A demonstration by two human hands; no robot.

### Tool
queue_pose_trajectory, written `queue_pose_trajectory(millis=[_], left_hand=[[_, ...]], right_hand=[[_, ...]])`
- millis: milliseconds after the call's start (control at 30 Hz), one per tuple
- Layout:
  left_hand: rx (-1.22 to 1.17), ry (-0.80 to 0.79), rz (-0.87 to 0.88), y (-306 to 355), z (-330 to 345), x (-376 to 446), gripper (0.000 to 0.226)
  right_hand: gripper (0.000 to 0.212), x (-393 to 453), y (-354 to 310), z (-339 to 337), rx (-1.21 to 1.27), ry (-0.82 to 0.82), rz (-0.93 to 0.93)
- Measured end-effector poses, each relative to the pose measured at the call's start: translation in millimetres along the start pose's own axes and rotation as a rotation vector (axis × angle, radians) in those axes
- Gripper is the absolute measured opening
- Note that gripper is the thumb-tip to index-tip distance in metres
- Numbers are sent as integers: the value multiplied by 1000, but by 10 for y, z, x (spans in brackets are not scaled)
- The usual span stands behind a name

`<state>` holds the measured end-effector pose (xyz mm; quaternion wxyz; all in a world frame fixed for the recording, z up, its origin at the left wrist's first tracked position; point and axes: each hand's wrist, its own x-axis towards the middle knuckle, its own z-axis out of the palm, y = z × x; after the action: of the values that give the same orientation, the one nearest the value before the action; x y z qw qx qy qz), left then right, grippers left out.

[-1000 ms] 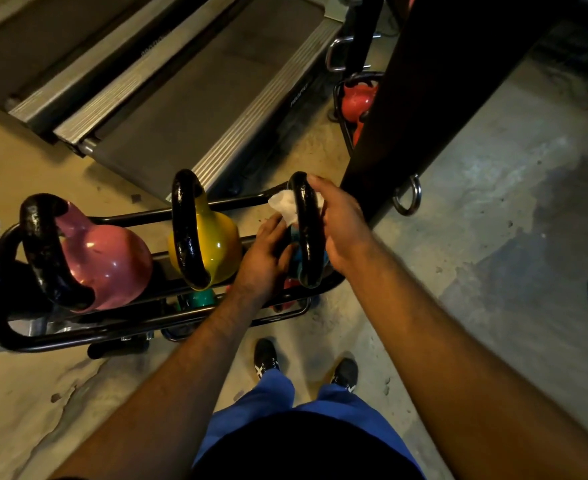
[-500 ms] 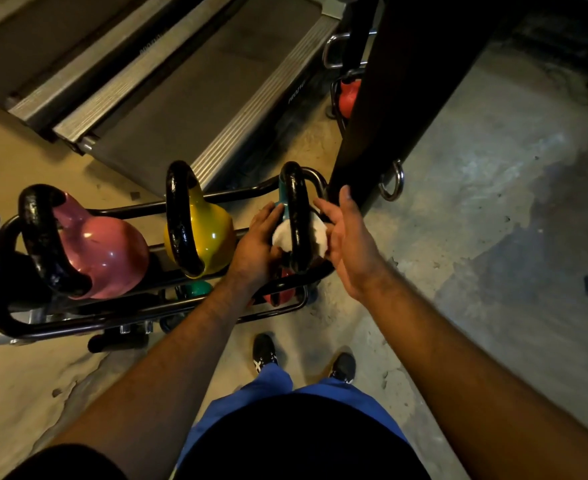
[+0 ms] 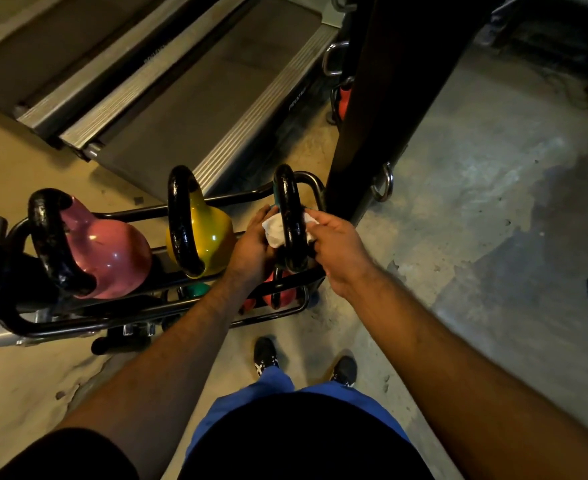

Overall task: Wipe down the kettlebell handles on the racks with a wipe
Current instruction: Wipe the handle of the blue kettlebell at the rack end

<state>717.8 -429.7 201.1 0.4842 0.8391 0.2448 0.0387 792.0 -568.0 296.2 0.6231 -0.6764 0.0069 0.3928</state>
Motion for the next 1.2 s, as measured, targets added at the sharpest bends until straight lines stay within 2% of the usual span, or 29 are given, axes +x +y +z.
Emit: queue_pose_trajectory(millis=[67,233,467,800,1067,1200], left_hand=[[53,10,51,91,-3,-50,66],[94,57,29,172,56,-53,59],[121,108,25,222,34,-84,57],[75,205,43,311,-1,-439,55],[49,310,-40,358,201,-1191,50],[73,345,-170,334,317,-1756,47]], right_hand=[[29,-9,17,47,54,122,-30],[32,-67,69,-12,52,364,-225],[28,-241,273,-55,117,500,-270],[26,-623,390,-96,248,510,-244],[28,-1183,763,-261,424,381,-137],[19,-1445,1093,-186,483,328,-26]])
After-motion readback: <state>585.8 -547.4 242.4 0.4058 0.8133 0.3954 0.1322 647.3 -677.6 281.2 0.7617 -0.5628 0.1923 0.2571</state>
